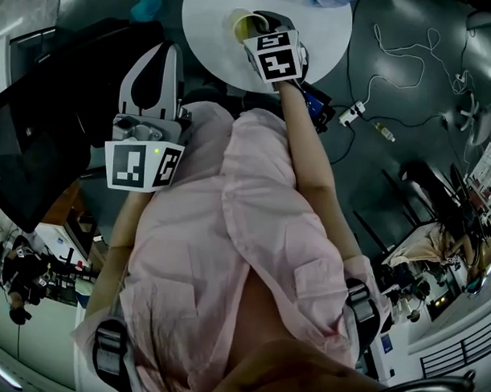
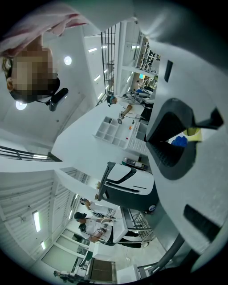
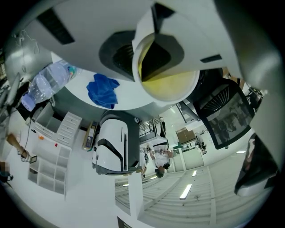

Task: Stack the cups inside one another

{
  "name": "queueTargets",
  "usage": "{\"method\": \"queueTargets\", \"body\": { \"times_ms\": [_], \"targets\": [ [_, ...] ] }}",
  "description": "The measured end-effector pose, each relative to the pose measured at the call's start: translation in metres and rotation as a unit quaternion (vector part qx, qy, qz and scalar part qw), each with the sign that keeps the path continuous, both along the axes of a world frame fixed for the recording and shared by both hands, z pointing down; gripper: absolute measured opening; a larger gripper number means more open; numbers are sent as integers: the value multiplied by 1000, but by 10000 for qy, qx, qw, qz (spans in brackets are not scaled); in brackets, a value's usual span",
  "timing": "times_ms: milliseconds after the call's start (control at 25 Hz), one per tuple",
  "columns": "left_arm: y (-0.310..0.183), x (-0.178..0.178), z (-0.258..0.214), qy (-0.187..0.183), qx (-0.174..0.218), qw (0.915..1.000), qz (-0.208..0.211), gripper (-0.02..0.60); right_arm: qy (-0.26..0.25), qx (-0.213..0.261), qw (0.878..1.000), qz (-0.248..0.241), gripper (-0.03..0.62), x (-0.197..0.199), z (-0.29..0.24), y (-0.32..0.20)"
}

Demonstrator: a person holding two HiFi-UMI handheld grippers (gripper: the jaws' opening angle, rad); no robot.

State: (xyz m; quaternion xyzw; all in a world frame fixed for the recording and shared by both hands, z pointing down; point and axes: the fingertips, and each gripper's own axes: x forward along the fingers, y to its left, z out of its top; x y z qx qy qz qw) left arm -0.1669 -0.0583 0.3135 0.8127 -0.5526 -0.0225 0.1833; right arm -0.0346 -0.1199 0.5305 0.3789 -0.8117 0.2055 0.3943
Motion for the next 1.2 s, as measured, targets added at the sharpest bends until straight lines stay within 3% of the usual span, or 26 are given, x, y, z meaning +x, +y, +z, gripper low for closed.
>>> {"method": "queueTargets", "body": {
  "times_ms": [960, 1200],
  "targets": [
    [0, -3, -1, 56, -46, 10000, -68, 17, 453, -338, 9980, -270, 43, -9, 37, 11],
    [-1, -2, -1, 36, -11, 10000, -53, 15, 594, -206, 9973, -389, 43, -12, 45, 10]
  ]
}}
